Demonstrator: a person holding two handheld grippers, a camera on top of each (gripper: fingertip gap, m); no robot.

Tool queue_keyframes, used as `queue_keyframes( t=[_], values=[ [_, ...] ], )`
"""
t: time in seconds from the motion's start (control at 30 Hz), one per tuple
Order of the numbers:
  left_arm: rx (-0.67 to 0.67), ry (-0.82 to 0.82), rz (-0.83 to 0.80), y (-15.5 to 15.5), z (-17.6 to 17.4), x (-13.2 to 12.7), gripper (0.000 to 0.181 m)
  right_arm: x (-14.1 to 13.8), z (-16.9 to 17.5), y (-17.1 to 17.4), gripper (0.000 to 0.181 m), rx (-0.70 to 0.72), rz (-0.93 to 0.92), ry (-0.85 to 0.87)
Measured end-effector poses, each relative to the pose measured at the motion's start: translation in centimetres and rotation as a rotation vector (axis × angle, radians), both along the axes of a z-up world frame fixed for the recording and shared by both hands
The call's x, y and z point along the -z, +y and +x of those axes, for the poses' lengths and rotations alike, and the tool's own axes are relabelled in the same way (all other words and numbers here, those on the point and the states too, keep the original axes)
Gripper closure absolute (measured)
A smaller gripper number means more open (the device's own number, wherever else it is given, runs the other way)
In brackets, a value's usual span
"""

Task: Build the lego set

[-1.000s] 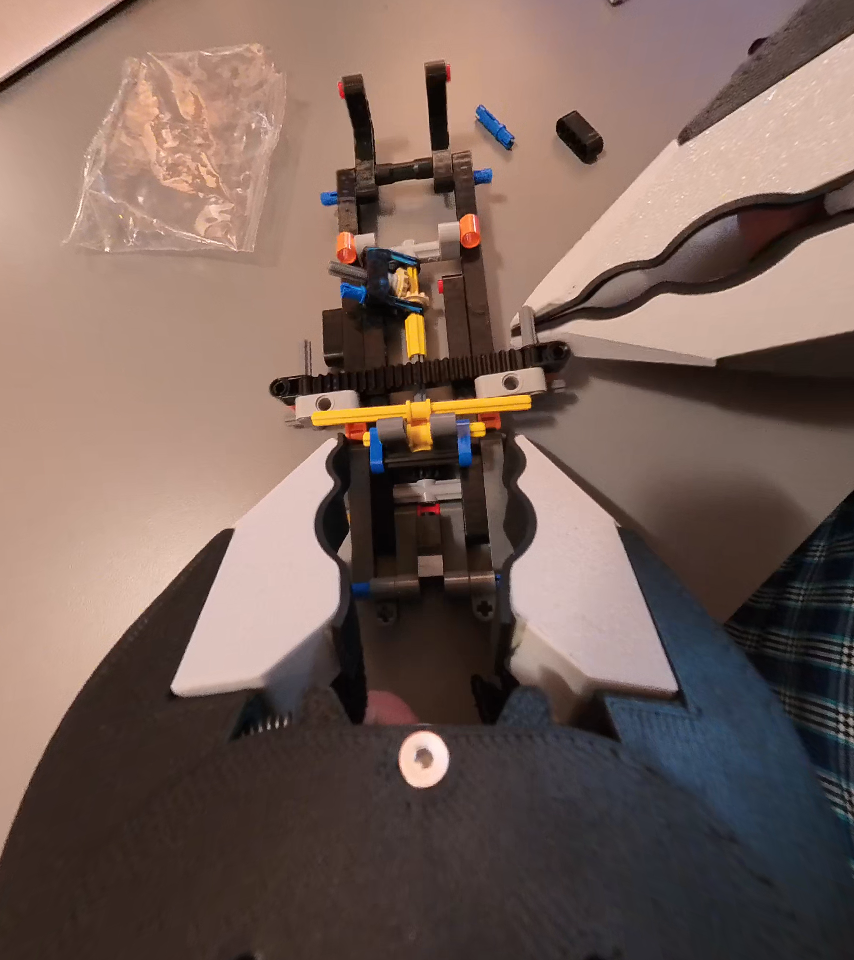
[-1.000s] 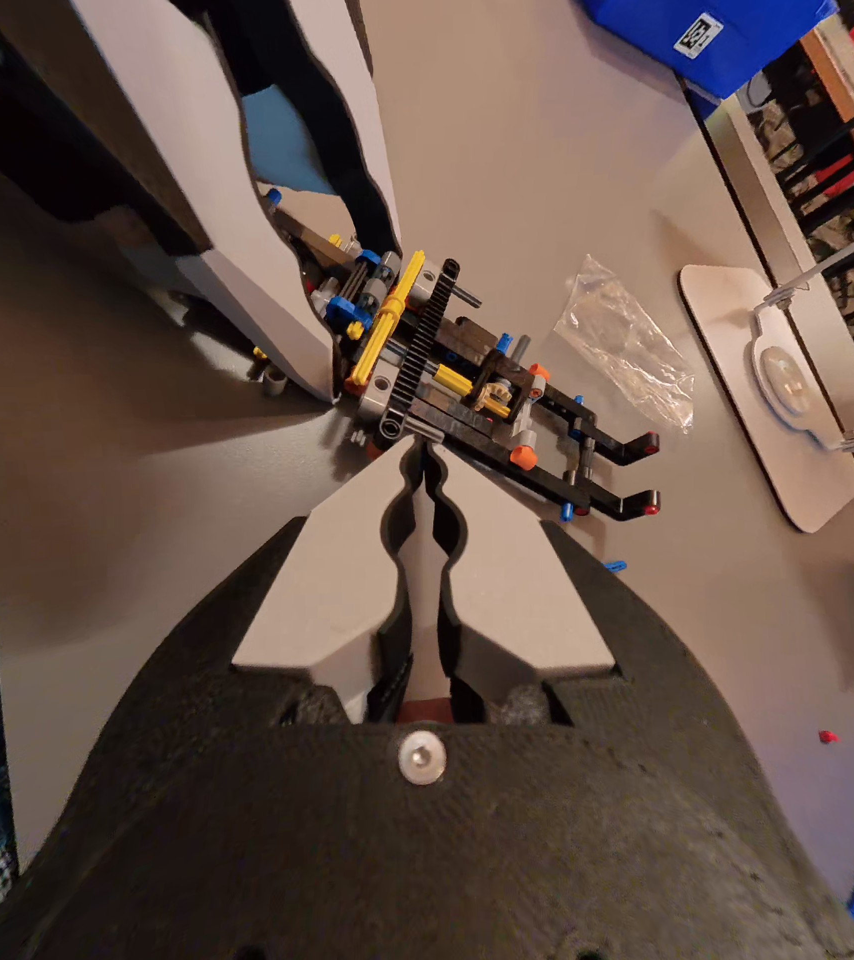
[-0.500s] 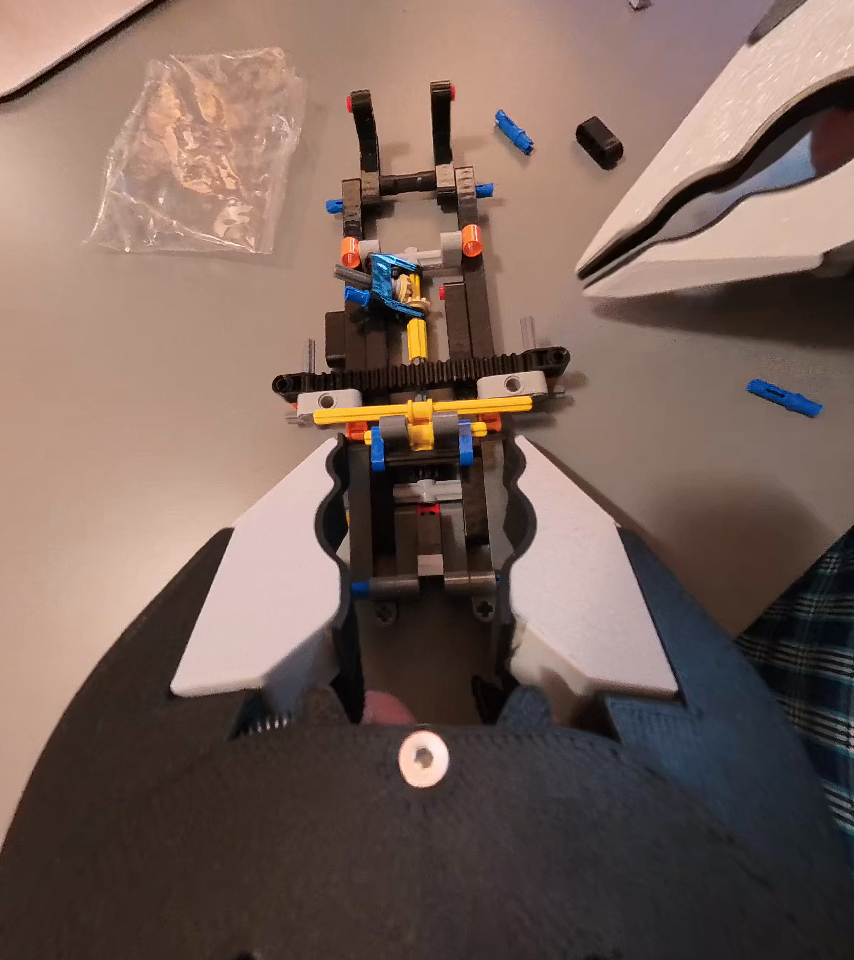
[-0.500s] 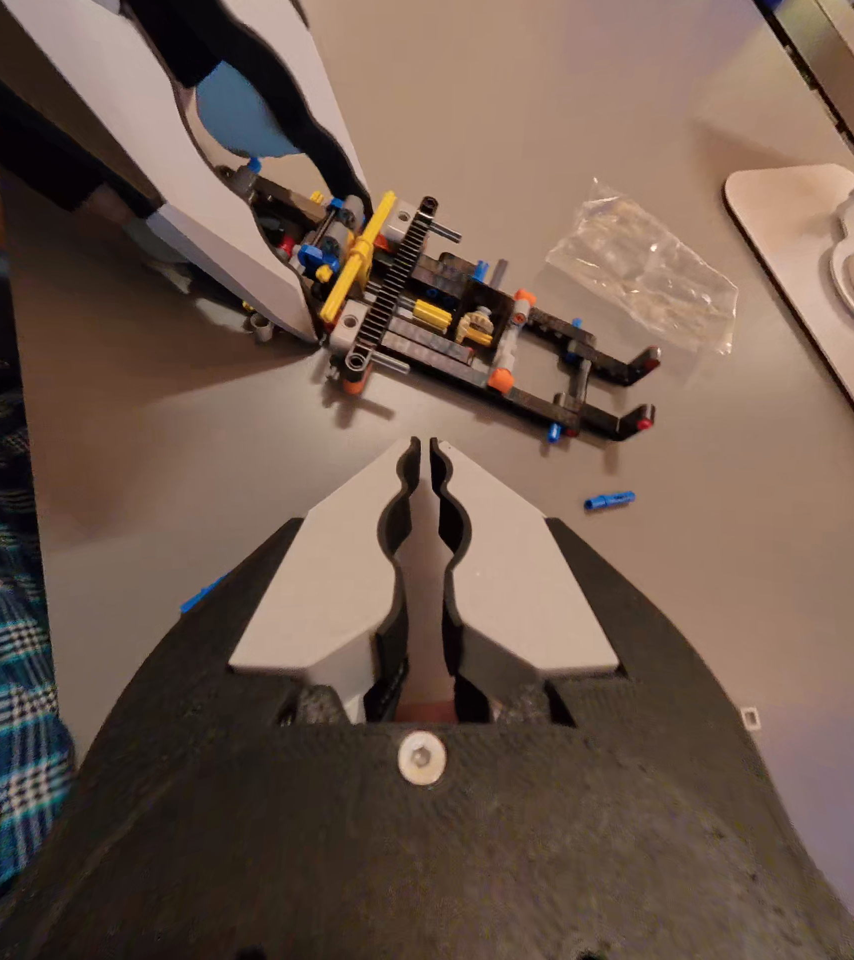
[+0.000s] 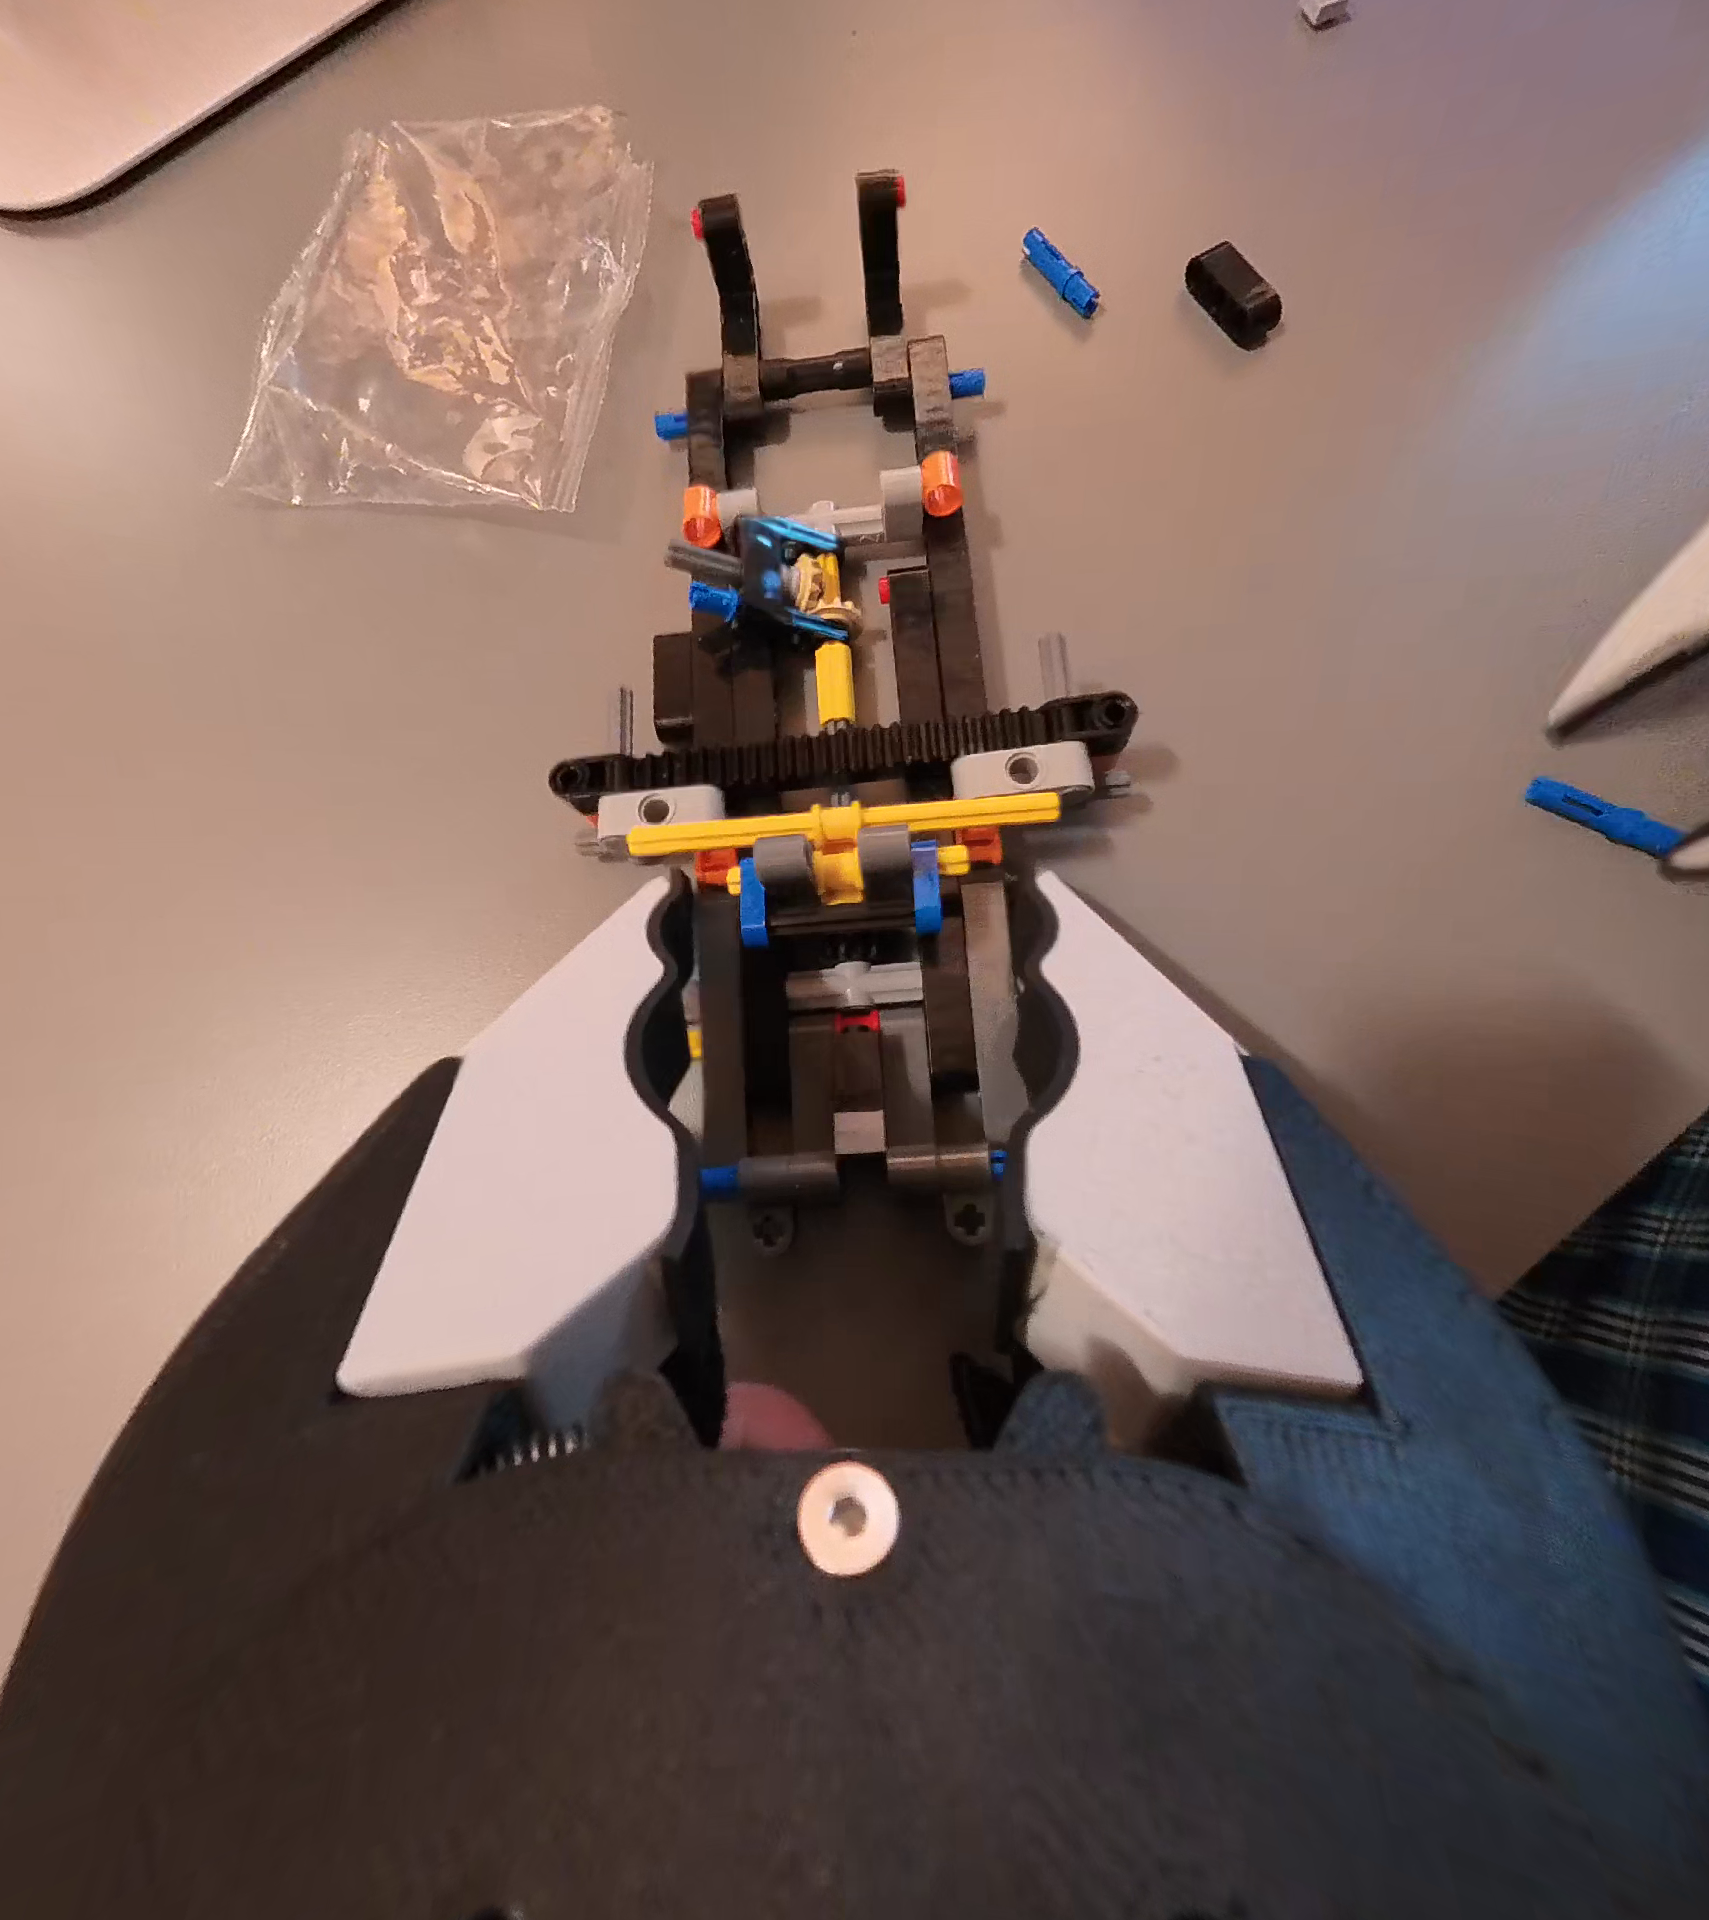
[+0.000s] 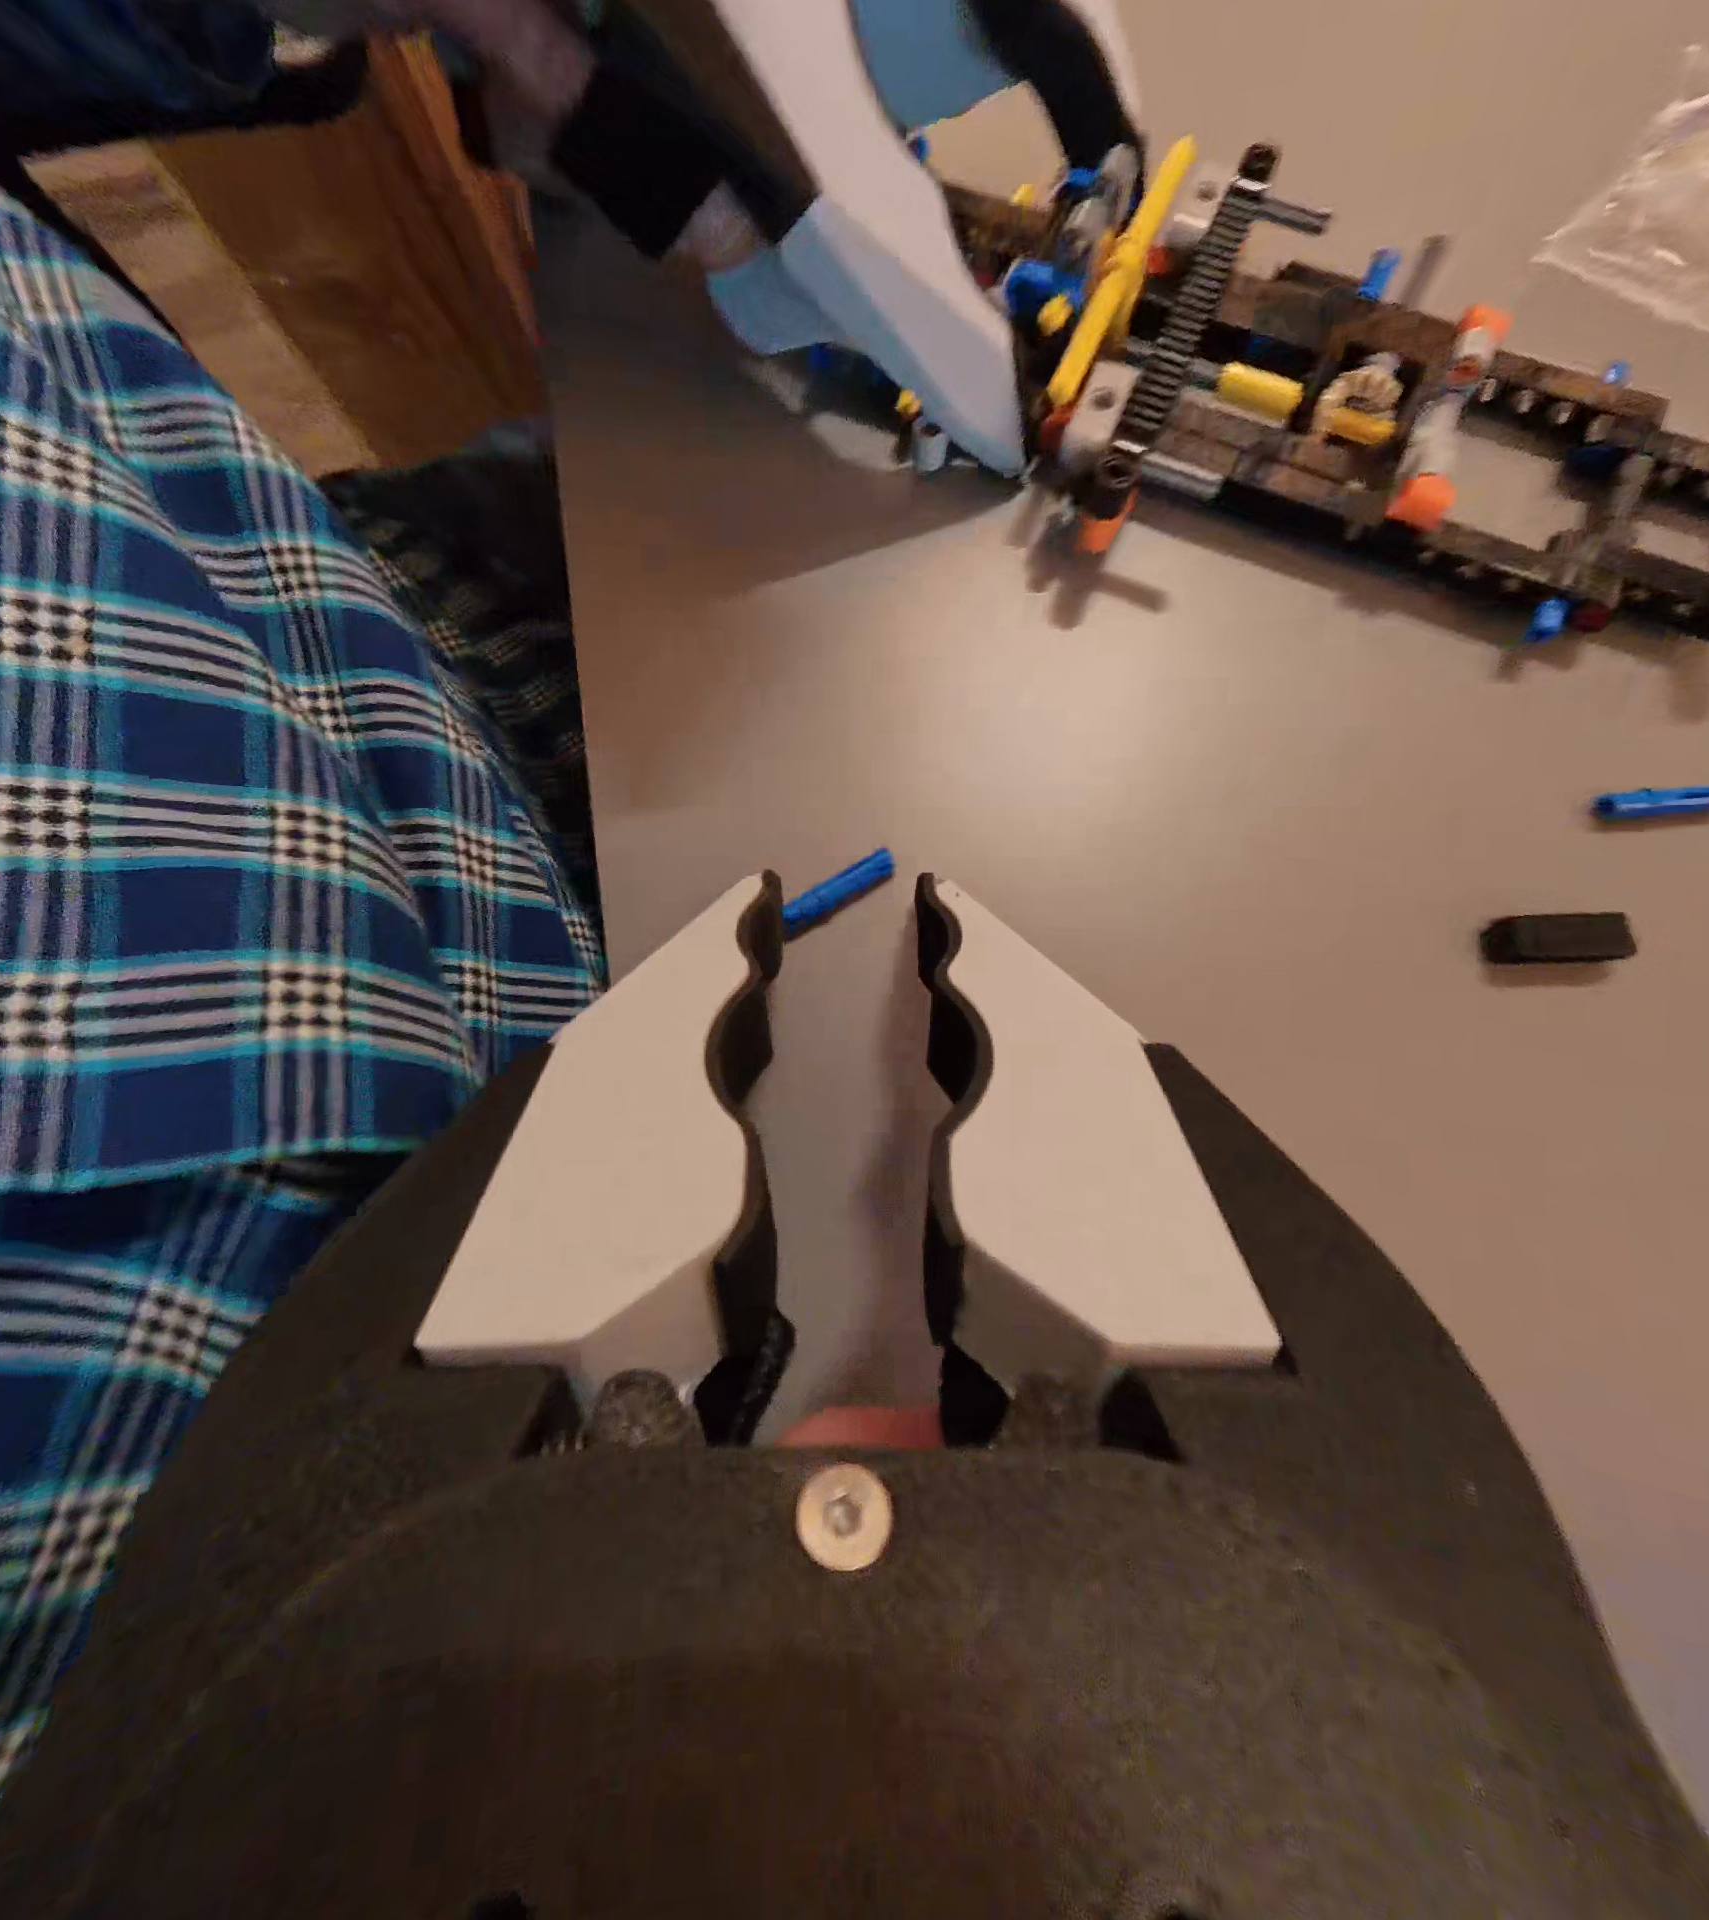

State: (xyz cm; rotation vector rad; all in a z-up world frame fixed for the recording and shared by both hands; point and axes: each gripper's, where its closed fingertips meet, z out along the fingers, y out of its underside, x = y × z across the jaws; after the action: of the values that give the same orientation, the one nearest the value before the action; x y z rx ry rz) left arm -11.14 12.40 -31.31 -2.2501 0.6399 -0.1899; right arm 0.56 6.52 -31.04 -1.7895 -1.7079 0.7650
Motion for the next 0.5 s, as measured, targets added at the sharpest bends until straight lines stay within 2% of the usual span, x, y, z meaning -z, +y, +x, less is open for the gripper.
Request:
queue_keyframes(
  t=[0.13,0.2,0.33,0.4,0.5],
  values=[
    [0.003,-0.007,0.016,-0.2,0.2,-0.3,0.112,0.3,-0.4,-0.1,0.166,0.016,0.039,-0.032],
    [0.005,-0.003,0.028,-0.5,0.3,-0.5,0.110,0.4,-0.3,0.4,0.178,0.039,0.081,-0.045],
    [0.005,0.015,0.122,-0.7,0.2,-2.4,0.110,0.3,-0.4,0.7,0.179,0.036,0.091,-0.018],
    [0.060,0.042,0.221,-1.0,1.4,-4.1,0.120,-0.1,-0.7,0.7,0.179,0.036,0.071,0.020],
    [0.231,0.071,0.326,-2.4,5.0,-5.6,0.133,-1.1,-1.0,1.1,0.180,0.022,0.074,0.082]
  ],
)
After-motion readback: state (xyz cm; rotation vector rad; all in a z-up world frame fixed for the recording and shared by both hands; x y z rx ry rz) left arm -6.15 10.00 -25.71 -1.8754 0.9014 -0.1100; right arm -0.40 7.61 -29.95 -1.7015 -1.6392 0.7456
